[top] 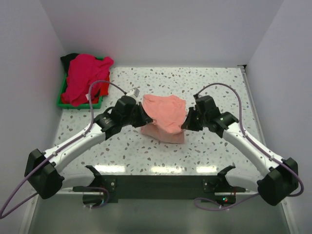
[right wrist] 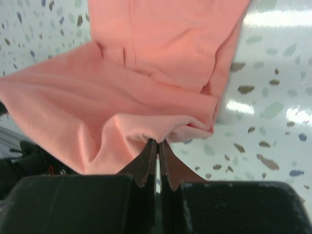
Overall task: Fold and stack the t-shirts
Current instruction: Fold the tshirt
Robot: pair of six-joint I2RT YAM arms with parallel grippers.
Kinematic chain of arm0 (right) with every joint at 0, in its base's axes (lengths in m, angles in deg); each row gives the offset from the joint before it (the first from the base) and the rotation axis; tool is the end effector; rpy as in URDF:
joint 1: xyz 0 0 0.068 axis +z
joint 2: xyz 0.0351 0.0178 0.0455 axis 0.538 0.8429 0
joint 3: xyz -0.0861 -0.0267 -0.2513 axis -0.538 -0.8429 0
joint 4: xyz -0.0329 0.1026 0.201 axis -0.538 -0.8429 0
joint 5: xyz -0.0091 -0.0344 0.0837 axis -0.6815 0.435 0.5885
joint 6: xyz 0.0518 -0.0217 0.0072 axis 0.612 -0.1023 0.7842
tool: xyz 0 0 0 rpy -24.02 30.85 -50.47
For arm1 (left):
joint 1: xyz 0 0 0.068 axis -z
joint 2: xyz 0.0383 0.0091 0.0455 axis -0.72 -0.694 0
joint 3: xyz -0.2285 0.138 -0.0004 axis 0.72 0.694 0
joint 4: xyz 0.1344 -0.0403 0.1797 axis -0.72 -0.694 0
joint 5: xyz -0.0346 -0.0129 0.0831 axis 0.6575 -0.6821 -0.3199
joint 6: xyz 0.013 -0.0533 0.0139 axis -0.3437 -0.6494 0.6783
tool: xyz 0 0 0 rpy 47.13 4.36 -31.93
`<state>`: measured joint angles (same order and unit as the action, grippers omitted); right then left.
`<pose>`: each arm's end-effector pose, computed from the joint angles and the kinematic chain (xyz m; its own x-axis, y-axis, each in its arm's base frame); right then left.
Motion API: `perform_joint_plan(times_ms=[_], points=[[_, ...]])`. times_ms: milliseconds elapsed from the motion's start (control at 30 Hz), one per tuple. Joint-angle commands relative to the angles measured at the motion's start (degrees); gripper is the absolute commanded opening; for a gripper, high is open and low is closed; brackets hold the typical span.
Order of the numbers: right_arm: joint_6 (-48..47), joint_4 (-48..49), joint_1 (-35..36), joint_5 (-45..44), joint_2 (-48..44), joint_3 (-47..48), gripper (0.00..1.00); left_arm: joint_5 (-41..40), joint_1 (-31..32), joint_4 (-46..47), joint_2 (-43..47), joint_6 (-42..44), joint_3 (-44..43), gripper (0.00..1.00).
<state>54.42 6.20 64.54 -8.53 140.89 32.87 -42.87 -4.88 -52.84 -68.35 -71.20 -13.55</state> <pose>0.1673 0.1089 0.2778 -0.8548 0.1985 -0.4794 -0.0624 0.8780 0.4746 0.1751 -0.1543 0.2896 -0.8039 -0.3338 -0.4922 0.0726 0.7663 -0.6383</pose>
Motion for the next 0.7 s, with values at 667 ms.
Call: perform_joint_plan(times_ms=[667], points=[[-4.5,11.0,-16.8,12.7,42.5,34.1,0.00,19.7,-21.4,18.7,-35.1,3.0,-24.6,0.00]])
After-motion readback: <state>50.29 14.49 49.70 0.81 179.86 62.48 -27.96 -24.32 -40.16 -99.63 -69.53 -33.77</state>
